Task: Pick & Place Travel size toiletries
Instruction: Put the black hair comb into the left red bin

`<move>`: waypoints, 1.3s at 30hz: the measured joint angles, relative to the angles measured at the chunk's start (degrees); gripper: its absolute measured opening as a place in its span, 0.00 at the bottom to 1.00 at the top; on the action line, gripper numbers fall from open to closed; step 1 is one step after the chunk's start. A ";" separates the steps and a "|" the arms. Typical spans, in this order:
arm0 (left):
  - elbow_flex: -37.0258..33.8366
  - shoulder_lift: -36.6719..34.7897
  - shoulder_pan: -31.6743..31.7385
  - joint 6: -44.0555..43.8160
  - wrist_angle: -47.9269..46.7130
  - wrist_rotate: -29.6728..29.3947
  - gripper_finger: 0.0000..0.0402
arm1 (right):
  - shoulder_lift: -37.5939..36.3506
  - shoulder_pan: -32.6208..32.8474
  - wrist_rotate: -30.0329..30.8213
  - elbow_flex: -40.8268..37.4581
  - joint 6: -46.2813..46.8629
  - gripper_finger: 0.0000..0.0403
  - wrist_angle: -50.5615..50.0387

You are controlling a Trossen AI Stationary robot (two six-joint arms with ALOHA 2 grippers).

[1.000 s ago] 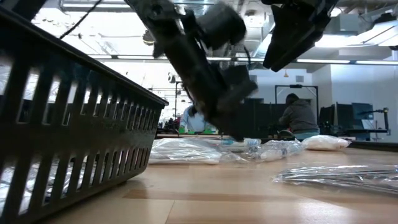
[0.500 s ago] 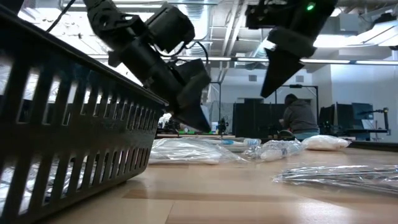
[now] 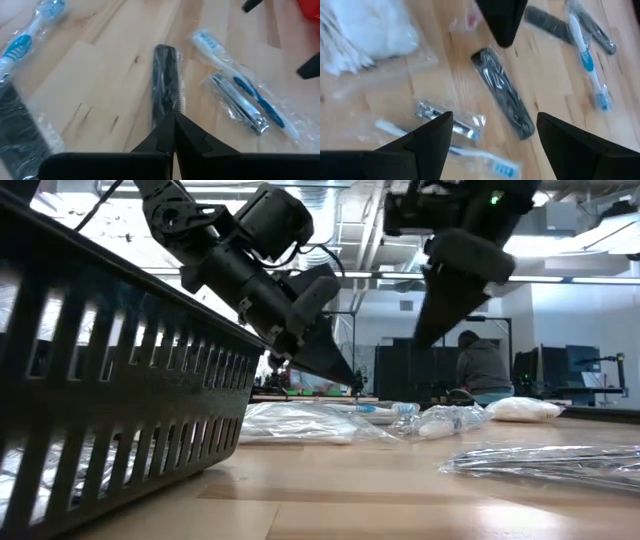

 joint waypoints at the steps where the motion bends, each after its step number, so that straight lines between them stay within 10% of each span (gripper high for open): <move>1: 0.19 0.26 0.00 0.08 0.02 0.09 0.00 | 0.07 -0.44 -0.15 -0.49 -1.11 0.70 0.03; 13: 0.42 0.60 -0.61 1.30 -0.87 0.20 0.00 | -14.69 -8.30 -4.77 -21.87 -12.58 0.70 32.09; 21: 0.42 0.60 0.42 2.54 -1.51 1.22 0.00 | -26.90 -10.29 -31.63 -40.13 -17.08 0.70 64.48; 32: 1.06 4.24 2.15 2.29 -1.83 3.17 0.00 | -23.45 -6.84 -17.97 -40.32 -18.76 0.70 62.96; 39: 5.39 9.57 2.33 2.31 -1.55 4.24 0.00 | -20.66 -9.65 -19.26 -39.62 -13.97 0.70 60.83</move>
